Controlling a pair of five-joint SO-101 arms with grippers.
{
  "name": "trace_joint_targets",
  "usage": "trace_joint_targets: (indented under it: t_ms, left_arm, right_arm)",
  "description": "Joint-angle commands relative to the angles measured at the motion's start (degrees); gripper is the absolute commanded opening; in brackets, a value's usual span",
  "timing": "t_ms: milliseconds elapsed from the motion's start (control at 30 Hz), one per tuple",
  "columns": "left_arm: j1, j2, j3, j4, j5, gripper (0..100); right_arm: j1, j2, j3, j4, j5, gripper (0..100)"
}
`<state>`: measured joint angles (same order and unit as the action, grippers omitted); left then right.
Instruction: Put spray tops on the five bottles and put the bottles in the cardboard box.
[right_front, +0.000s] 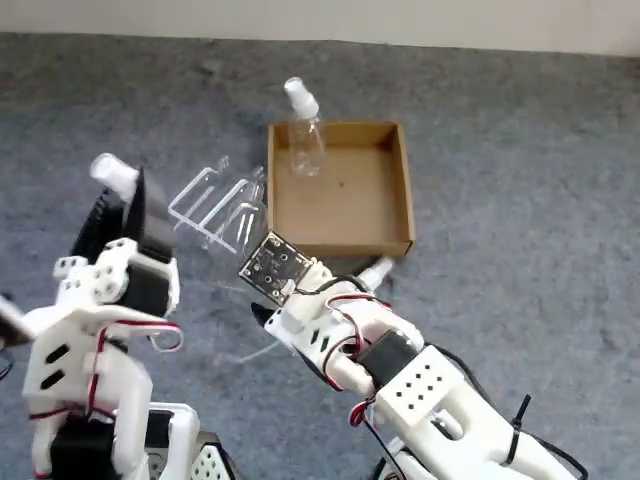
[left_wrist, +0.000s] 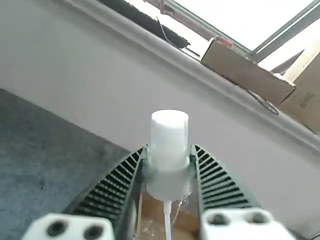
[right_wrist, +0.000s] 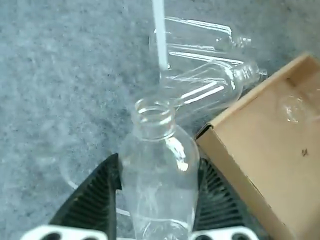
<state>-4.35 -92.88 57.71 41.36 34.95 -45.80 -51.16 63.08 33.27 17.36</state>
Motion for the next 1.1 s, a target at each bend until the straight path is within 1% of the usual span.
trace_joint_targets:
  t_ms: [0,167,233,333,433,533,600,667,833,1067]
  left_arm:
    - [3.38,-0.13,3.12,-1.67,0.18,1]
    - [6.99,-0.13,5.41,-1.67,0.0,1]
    - [7.43,-0.13,6.81,-1.67,0.0,1]
    - [7.52,-0.13,7.87,-1.58,-2.02,1]
    - [7.6,-0.13,9.27,-1.67,-2.11,1]
    - [9.71,-0.13,10.51,-1.76,-2.46,1]
    - [11.47,-0.13,11.38,-2.11,-4.92,1]
    - [12.97,-0.13,13.23,-4.66,-7.12,1]
    - [16.04,-0.13,15.6,-6.59,-9.93,1]
    - [16.04,-0.13,15.87,-6.24,-9.93,1]
  right_arm:
    - [-0.57,-2.15,-0.84,-1.45,-0.88,0.3]
    - [-0.57,-2.15,-0.84,-1.45,-0.88,0.3]
    - [-0.48,-2.15,-0.84,-1.45,-0.88,0.3]
    - [-0.48,-2.15,-0.84,-1.54,-1.14,0.3]
    - [-0.13,-2.24,-0.92,-2.07,-6.59,0.3]
    - [1.89,-2.24,-0.92,-6.64,-10.46,0.3]
    - [3.03,-2.24,-0.92,-8.84,-12.13,0.3]
    - [3.12,-2.95,-0.92,-9.63,-13.01,0.3]
    - [2.07,-8.66,-0.84,-9.45,-13.01,0.3]
    - [1.89,-18.24,-0.4,-9.36,-12.75,0.4]
